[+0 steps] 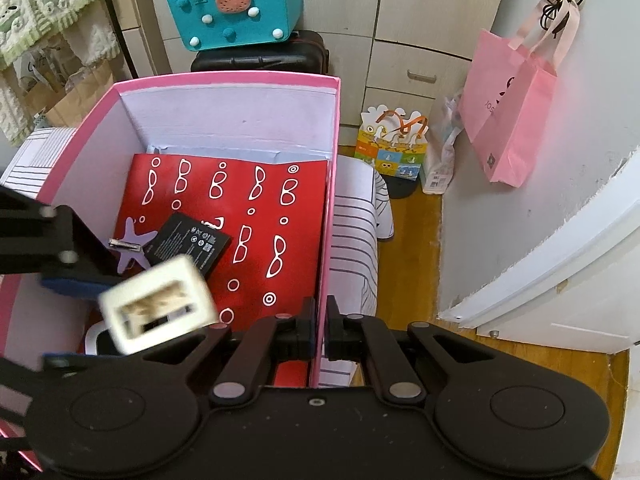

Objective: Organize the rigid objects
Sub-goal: 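Carry the cream clip into the pink box and release it, then move the left tool to the yellow starfish and grasp it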

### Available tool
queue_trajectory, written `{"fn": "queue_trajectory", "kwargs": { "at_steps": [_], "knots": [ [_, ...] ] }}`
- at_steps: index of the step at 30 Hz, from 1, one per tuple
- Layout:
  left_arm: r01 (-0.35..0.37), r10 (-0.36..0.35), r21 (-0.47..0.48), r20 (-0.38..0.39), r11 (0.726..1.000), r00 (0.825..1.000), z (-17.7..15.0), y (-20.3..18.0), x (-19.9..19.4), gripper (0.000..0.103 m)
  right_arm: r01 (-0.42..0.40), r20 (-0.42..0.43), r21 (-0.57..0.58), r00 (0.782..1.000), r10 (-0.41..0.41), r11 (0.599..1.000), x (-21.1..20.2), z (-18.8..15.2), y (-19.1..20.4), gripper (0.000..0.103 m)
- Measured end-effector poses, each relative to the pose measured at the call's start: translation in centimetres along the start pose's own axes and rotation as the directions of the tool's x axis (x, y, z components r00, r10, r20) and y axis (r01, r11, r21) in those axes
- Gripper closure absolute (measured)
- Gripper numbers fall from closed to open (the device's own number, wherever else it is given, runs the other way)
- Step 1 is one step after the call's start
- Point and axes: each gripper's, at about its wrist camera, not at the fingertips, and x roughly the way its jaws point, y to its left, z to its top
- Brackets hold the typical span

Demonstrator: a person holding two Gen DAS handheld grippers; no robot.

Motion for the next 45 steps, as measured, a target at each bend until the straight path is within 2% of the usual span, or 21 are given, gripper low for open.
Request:
{"fn": "queue_trajectory", "kwargs": {
  "at_steps": [3, 8, 14, 19, 25, 29, 34, 45],
  "knots": [
    [-0.042, 0.041, 0.020, 0.023, 0.999, 0.999, -0.2, 0.4, 0.3, 0.059, -0.004, -0.002, 0.003, 1.000, 0.004, 1.000, 0.1, -0.1, -0.1, 0.096],
    [0.029, -0.028, -0.017, 0.040, 0.999, 0.999, -1.0, 1.4, -1.8, 0.055, -0.012, -0.002, 0.002, 1.000, 0.012, 1.000, 0.1, -0.2, -0.1, 0.096],
    [0.015, -0.010, -0.069, 0.080, 0.997, 0.997, -2.8, 3.4, -6.7, 0.048, -0.025, 0.018, 0.017, 1.000, 0.024, 1.000, -0.2, -0.4, -0.4, 0.095],
    [-0.081, 0.093, -0.120, 0.098, 0.989, 0.991, -6.2, 5.6, -11.5, 0.045, -0.019, 0.037, 0.015, 0.999, 0.019, 1.000, -0.6, -0.5, -0.3, 0.096],
    [-0.201, 0.217, -0.217, 0.054, 0.955, 0.975, -11.5, 8.5, -14.0, 0.042, -0.005, 0.035, -0.013, 0.999, 0.006, 1.000, -0.2, -0.3, 0.0, 0.096],
    [-0.230, 0.242, -0.247, 0.018, 0.941, 0.970, -14.9, 9.7, -13.6, 0.041, -0.015, 0.037, 0.005, 0.999, 0.015, 1.000, -0.2, -0.3, -0.3, 0.094],
    [-0.259, 0.265, -0.203, 0.003, 0.944, 0.964, -18.1, 9.6, -11.9, 0.041, -0.016, 0.040, 0.008, 0.999, 0.016, 1.000, -0.2, -0.5, -0.1, 0.092],
    [-0.210, 0.213, -0.146, 0.005, 0.967, 0.977, -19.6, 10.0, -7.9, 0.041, 0.006, 0.022, 0.005, 1.000, -0.006, 1.000, 0.0, -0.3, 0.4, 0.091]
  ]
}}
